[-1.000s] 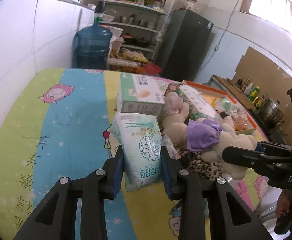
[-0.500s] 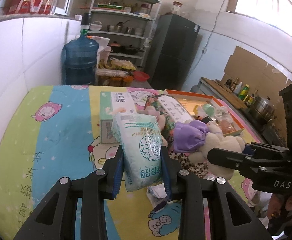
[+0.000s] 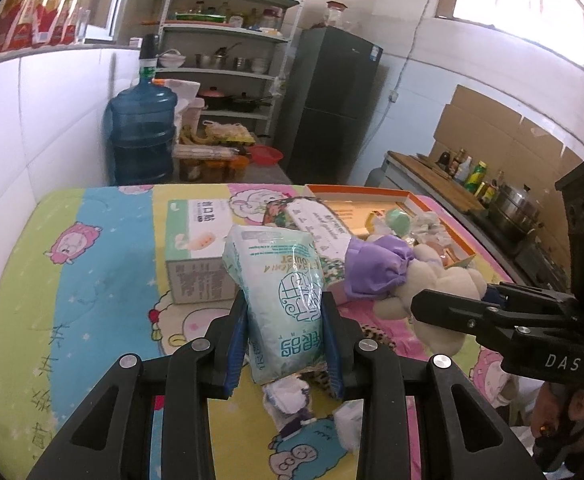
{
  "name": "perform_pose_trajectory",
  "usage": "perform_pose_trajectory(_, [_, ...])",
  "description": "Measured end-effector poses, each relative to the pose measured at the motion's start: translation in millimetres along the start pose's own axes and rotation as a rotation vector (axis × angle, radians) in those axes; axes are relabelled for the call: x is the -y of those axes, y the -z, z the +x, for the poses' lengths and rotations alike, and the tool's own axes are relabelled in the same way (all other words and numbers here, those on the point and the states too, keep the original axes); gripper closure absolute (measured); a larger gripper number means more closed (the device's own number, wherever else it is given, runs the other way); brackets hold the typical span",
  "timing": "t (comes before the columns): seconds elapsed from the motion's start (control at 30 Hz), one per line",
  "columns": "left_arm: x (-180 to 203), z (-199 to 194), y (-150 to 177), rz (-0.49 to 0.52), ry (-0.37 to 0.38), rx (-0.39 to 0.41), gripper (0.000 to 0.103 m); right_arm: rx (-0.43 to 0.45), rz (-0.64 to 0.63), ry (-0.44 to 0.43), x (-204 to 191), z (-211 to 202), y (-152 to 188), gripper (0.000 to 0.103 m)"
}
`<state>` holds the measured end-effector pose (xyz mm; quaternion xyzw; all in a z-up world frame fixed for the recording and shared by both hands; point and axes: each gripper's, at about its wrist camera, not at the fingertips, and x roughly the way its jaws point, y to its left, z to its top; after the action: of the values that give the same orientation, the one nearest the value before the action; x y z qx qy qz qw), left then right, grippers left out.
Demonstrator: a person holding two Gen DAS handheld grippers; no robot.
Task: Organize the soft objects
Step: 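Lift the tissue pack and plush bunny and carry them over the box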
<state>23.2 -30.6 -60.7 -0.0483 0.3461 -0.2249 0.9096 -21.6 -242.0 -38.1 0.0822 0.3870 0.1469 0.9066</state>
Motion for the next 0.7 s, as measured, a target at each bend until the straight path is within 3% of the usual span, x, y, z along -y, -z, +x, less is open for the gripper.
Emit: perform_pose_trajectory(0.7, [40.9, 22.0, -21.2, 0.072, 0.062, -0.008, 0.069, 0.055, 0.067, 0.032, 41.4, -21.8, -10.3, 0.062])
